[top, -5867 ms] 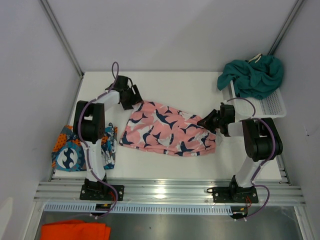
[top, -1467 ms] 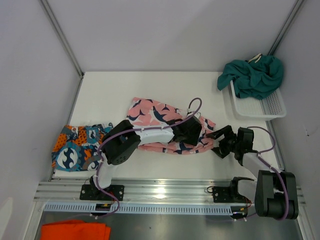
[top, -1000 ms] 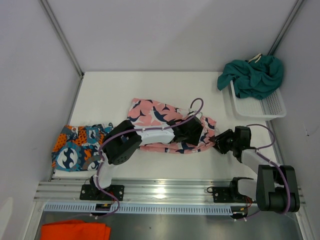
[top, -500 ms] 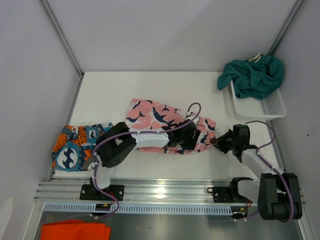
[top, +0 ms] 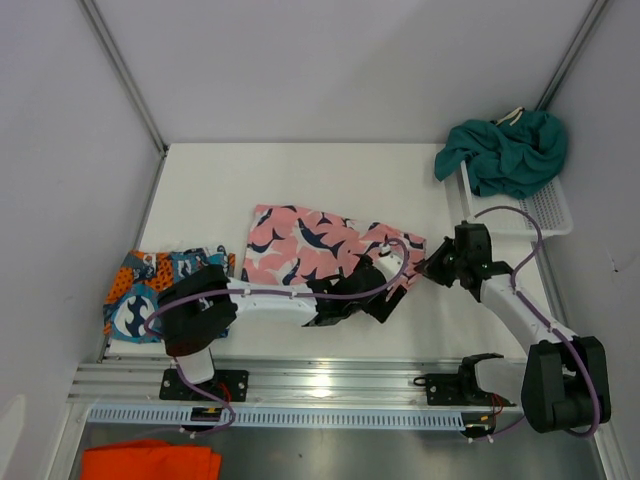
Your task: Fold and stack the shorts
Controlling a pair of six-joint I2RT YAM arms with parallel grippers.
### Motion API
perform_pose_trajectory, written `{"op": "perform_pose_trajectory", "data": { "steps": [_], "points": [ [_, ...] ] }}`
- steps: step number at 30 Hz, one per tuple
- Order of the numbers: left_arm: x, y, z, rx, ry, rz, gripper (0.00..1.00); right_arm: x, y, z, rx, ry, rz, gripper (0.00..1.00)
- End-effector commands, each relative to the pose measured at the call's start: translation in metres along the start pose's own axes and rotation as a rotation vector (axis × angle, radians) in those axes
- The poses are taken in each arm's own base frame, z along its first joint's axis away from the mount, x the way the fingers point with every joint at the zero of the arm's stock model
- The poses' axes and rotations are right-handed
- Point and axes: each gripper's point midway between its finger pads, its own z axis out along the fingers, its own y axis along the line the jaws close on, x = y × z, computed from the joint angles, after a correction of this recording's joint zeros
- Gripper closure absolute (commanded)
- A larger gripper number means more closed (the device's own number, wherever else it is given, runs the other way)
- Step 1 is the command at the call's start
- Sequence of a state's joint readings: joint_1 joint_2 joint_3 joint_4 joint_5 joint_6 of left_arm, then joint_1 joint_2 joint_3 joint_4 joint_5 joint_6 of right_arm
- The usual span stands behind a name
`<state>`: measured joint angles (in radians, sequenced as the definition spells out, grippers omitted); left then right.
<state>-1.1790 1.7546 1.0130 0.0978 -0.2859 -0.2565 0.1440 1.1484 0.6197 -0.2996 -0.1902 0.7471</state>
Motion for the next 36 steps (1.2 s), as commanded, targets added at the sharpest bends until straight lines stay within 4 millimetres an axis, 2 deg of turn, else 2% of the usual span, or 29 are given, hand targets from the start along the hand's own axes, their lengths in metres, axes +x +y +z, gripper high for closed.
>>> {"op": "perform_pose_trajectory", "data": {
  "steps": [1,6,8,13,17,21,25,26,29,32,35,36],
  "points": [
    [-0.044,-0.005,-0.011,0.006,-0.150,0.035,0.17,0.000,0.004,-0.002,0.026,0.007,-0.056,1.00],
    [-0.055,-0.019,-0.007,0.047,-0.165,0.086,0.13,0.004,0.010,0.000,0.029,0.026,-0.068,1.00],
    [-0.052,-0.027,-0.002,0.053,-0.165,0.128,0.13,0.005,0.012,0.000,0.022,0.032,-0.062,1.00],
    [-0.040,-0.031,0.007,0.051,-0.150,0.178,0.11,0.010,0.018,0.001,0.005,0.071,-0.052,1.00],
    [-0.037,-0.039,0.011,0.060,-0.146,0.230,0.04,0.010,0.021,0.002,0.001,0.087,-0.057,1.00],
    [-0.024,-0.031,0.026,-0.011,-0.094,0.246,0.03,0.012,0.023,0.002,-0.012,0.101,-0.049,1.00],
    [-0.027,-0.020,0.038,-0.108,-0.070,0.239,0.05,0.013,0.028,-0.001,-0.031,0.111,-0.049,1.00],
    [-0.020,-0.017,0.044,-0.132,-0.040,0.248,0.05,0.014,0.029,-0.003,-0.037,0.115,-0.050,1.00],
    [-0.021,-0.011,0.049,-0.182,-0.024,0.249,0.11,0.014,0.030,-0.005,-0.041,0.118,-0.052,0.99],
    [-0.022,-0.007,0.051,-0.210,-0.029,0.242,0.22,0.016,0.031,-0.006,-0.047,0.130,-0.052,0.99],
    [-0.025,0.000,0.053,-0.237,-0.037,0.231,0.55,0.022,0.031,-0.005,-0.062,0.153,-0.044,0.98],
    [-0.024,0.001,0.054,-0.238,-0.033,0.227,0.78,0.023,0.031,-0.004,-0.063,0.158,-0.042,0.98]
  ]
}}
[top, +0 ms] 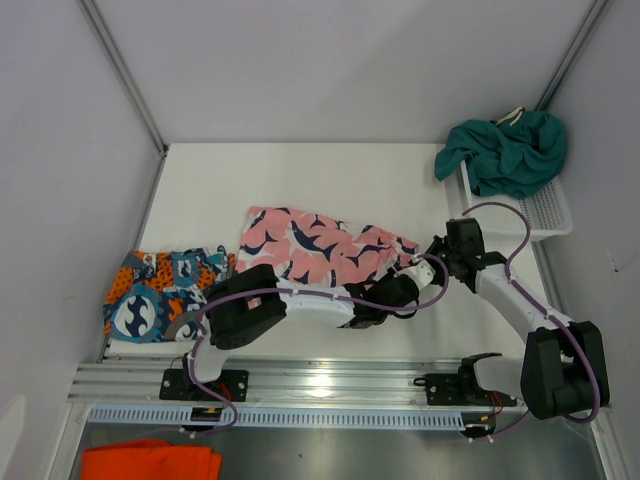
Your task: Fold and stack the shorts
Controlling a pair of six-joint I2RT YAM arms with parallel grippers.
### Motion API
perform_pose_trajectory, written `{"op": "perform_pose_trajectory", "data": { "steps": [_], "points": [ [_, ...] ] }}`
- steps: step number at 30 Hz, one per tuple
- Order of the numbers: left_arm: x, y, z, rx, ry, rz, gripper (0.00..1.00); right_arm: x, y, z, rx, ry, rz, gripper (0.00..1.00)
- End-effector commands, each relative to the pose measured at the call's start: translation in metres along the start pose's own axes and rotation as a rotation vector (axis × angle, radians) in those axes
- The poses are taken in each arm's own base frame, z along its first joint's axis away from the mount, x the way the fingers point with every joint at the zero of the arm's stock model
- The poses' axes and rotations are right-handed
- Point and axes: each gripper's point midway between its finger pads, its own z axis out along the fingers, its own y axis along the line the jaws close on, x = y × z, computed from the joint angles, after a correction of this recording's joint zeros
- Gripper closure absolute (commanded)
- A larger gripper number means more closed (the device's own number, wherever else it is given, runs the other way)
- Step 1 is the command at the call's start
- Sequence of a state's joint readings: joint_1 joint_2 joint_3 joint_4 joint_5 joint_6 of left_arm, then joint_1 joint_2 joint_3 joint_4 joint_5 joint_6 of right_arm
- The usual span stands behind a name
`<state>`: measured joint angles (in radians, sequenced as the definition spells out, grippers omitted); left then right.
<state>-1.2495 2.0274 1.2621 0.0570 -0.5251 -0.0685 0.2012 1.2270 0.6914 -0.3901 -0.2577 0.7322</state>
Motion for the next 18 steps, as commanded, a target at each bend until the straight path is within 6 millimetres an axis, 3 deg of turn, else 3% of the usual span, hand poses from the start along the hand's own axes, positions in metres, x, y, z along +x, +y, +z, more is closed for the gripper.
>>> {"op": "perform_pose_trajectory", "data": {
  "steps": [1,2,4,8,9,18],
  "points": [
    [-0.019,0.010,0.004,-0.054,-0.029,-0.033,0.92,-0.001,0.017,-0.004,-0.064,0.014,-0.006,0.97],
    [-0.018,0.012,0.005,-0.057,-0.024,-0.039,1.00,0.000,0.017,-0.004,-0.071,0.020,-0.006,0.94],
    [-0.017,0.012,0.005,-0.046,-0.029,-0.049,1.00,0.000,0.013,-0.001,-0.080,0.033,0.010,0.91],
    [-0.025,0.015,-0.004,-0.030,-0.070,-0.083,1.00,0.002,0.015,0.000,-0.175,0.085,0.065,0.47],
    [-0.018,0.016,-0.004,-0.029,-0.061,-0.082,1.00,0.000,0.016,0.000,-0.190,0.081,0.070,0.43],
    [-0.020,0.017,-0.005,-0.006,-0.073,-0.115,1.00,-0.004,0.010,0.006,-0.249,0.110,0.146,0.30]
  ]
}}
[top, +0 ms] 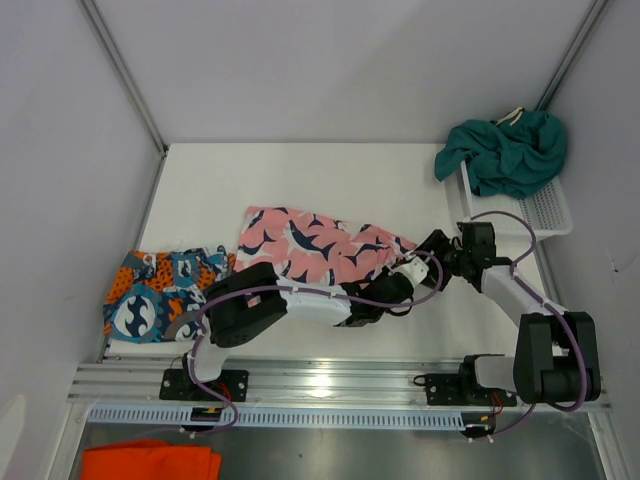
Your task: Fold and stack the shorts
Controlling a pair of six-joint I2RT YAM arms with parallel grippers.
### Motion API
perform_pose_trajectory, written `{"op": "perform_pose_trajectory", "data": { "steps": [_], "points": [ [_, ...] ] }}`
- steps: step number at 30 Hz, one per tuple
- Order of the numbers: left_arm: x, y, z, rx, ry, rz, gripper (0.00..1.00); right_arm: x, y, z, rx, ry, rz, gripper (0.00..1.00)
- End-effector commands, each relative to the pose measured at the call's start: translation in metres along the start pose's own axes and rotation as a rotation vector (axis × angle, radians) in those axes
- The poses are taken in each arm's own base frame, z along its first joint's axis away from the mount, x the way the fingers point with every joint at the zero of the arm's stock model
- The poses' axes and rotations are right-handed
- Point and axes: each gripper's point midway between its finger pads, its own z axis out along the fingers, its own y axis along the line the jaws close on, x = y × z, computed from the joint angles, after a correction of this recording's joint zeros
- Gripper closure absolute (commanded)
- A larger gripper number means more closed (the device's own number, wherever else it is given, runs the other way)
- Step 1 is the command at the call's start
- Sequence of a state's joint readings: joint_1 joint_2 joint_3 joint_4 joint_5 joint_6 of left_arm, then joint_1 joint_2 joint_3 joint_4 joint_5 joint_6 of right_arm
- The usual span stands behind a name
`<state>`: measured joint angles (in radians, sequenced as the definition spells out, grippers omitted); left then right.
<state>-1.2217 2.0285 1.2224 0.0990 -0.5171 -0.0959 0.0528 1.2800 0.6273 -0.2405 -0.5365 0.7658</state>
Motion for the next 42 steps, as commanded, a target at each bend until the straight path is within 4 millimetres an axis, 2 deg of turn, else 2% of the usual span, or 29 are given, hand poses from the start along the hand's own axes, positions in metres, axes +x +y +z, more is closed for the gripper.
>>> {"op": "perform_pose_trajectory", "data": {
  "steps": [1,7,10,12,13,20,26,29,32,35,36,37,39,40,41,42],
  "points": [
    [-0.031,0.007,-0.012,0.008,-0.078,-0.075,1.00,0.007,0.001,0.006,-0.069,0.047,0.031,0.27],
    [-0.031,0.009,-0.017,0.024,-0.097,-0.094,1.00,0.000,-0.003,0.012,-0.080,-0.010,0.035,0.11],
    [-0.030,0.012,-0.017,0.028,-0.096,-0.111,1.00,-0.001,-0.005,0.012,-0.085,-0.018,0.037,0.11],
    [-0.030,0.012,-0.018,0.030,-0.101,-0.118,1.00,-0.001,-0.008,0.016,-0.089,-0.008,0.057,0.10],
    [-0.037,0.011,-0.021,0.046,-0.118,-0.122,1.00,-0.002,-0.005,0.018,-0.111,-0.005,0.062,0.10],
    [-0.034,0.013,-0.031,0.069,-0.150,-0.136,1.00,-0.006,-0.006,0.035,-0.189,0.005,0.123,0.12],
    [-0.035,0.013,-0.030,0.069,-0.154,-0.135,1.00,-0.007,-0.004,0.042,-0.220,0.011,0.160,0.25],
    [-0.035,0.012,-0.031,0.080,-0.160,-0.136,1.00,-0.005,-0.001,0.045,-0.233,0.026,0.170,0.39],
    [-0.035,0.010,-0.031,0.090,-0.161,-0.135,1.00,-0.003,0.002,0.046,-0.240,0.030,0.168,0.49],
    [-0.036,0.006,-0.031,0.108,-0.163,-0.128,1.00,-0.003,0.008,0.046,-0.256,0.034,0.159,0.70],
    [-0.037,0.002,-0.031,0.127,-0.164,-0.124,1.00,-0.003,0.011,0.045,-0.263,0.039,0.147,0.87],
    [-0.038,0.001,-0.031,0.136,-0.166,-0.123,1.00,-0.002,0.010,0.045,-0.255,0.048,0.146,0.97],
    [-0.037,-0.004,-0.033,0.164,-0.163,-0.124,1.00,-0.010,0.015,0.044,-0.239,0.046,0.108,1.00],
    [-0.040,-0.005,-0.036,0.184,-0.172,-0.131,0.95,-0.004,0.005,0.044,-0.187,0.072,0.075,1.00],
    [-0.040,-0.006,-0.039,0.197,-0.177,-0.134,0.91,-0.008,0.001,0.043,-0.154,0.059,0.050,1.00],
    [-0.040,-0.002,-0.040,0.207,-0.180,-0.157,0.87,-0.016,0.006,0.039,-0.147,0.042,0.010,1.00]
  ]
}}
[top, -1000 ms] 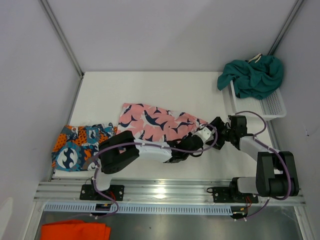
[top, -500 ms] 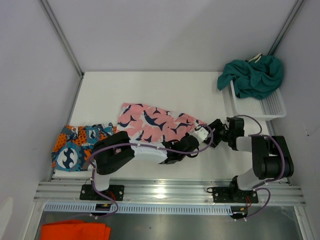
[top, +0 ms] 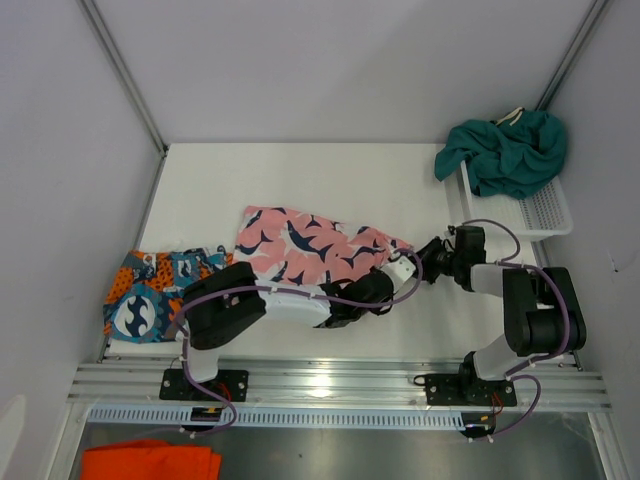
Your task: Fold and stack the shorts
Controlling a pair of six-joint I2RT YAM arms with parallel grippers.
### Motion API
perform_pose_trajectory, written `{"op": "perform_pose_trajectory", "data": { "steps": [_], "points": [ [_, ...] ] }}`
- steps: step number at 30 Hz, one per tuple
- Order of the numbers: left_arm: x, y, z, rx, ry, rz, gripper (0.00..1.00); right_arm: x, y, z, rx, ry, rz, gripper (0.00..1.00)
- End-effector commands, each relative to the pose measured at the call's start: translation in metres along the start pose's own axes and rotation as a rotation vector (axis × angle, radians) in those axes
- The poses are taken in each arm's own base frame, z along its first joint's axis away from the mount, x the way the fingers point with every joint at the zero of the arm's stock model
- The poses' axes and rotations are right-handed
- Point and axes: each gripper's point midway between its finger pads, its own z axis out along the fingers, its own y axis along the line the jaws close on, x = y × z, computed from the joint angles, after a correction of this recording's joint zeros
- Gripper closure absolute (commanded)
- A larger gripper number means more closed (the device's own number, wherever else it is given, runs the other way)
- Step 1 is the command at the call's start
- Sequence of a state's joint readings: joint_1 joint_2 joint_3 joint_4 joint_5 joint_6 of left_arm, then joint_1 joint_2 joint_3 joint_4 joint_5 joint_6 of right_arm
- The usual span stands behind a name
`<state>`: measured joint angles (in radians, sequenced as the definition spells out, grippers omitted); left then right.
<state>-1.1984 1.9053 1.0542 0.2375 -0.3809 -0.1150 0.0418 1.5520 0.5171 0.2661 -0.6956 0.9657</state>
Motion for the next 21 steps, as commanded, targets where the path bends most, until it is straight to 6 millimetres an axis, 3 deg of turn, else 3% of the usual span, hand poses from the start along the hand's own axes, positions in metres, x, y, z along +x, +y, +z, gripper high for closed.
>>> {"op": "perform_pose_trajectory", "data": {
  "steps": [1,2,3,4,5,6,8,10,11,14,15,16,17,18,20,21],
  "points": [
    [-0.052,-0.010,-0.025,0.137,-0.142,-0.109,0.75,-0.007,0.001,-0.011,0.077,0.012,-0.159,1.00],
    [-0.058,-0.007,-0.030,0.166,-0.153,-0.145,0.70,-0.010,-0.001,-0.014,0.091,-0.001,-0.179,1.00],
    [-0.051,0.008,-0.031,0.177,-0.143,-0.231,0.58,-0.007,-0.007,-0.021,0.111,0.007,-0.171,1.00],
    [-0.058,0.007,-0.040,0.250,-0.160,-0.279,0.52,-0.004,-0.009,-0.022,0.108,0.019,-0.201,1.00],
    [-0.066,0.031,-0.051,0.239,-0.197,-0.340,0.45,-0.004,-0.012,-0.026,0.110,0.021,-0.199,1.00],
    [-0.064,0.038,-0.058,0.245,-0.206,-0.407,0.33,-0.003,-0.016,-0.030,0.119,0.024,-0.195,1.00],
    [-0.075,0.062,-0.078,0.220,-0.265,-0.464,0.29,-0.001,-0.019,-0.033,0.120,0.039,-0.231,1.00],
    [-0.070,0.075,-0.086,0.180,-0.267,-0.481,0.23,0.001,-0.022,-0.037,0.133,0.049,-0.247,1.00],
    [-0.073,0.093,-0.089,0.103,-0.285,-0.493,0.22,0.000,-0.023,-0.038,0.142,0.048,-0.275,1.00],
    [-0.064,0.128,-0.080,-0.027,-0.217,-0.535,0.24,0.000,-0.022,-0.044,0.159,0.053,-0.325,1.00],
    [-0.071,0.135,-0.071,-0.040,-0.202,-0.552,0.28,0.001,-0.024,-0.046,0.178,0.057,-0.323,1.00],
    [-0.066,0.140,-0.065,-0.049,-0.170,-0.567,0.33,0.000,-0.023,-0.047,0.180,0.053,-0.333,1.00],
    [-0.055,0.149,-0.058,-0.069,-0.123,-0.583,0.40,-0.004,-0.018,-0.049,0.180,0.037,-0.351,1.00],
    [-0.052,0.147,-0.047,-0.054,-0.096,-0.589,0.55,-0.003,-0.018,-0.051,0.186,0.038,-0.356,1.00],
    [-0.055,0.154,-0.036,-0.070,-0.091,-0.595,0.69,-0.008,-0.010,-0.054,0.186,0.016,-0.375,1.00],
    [-0.043,0.155,-0.026,-0.086,-0.059,-0.595,0.82,-0.008,-0.009,-0.056,0.191,0.018,-0.380,1.00]
  ]
}}
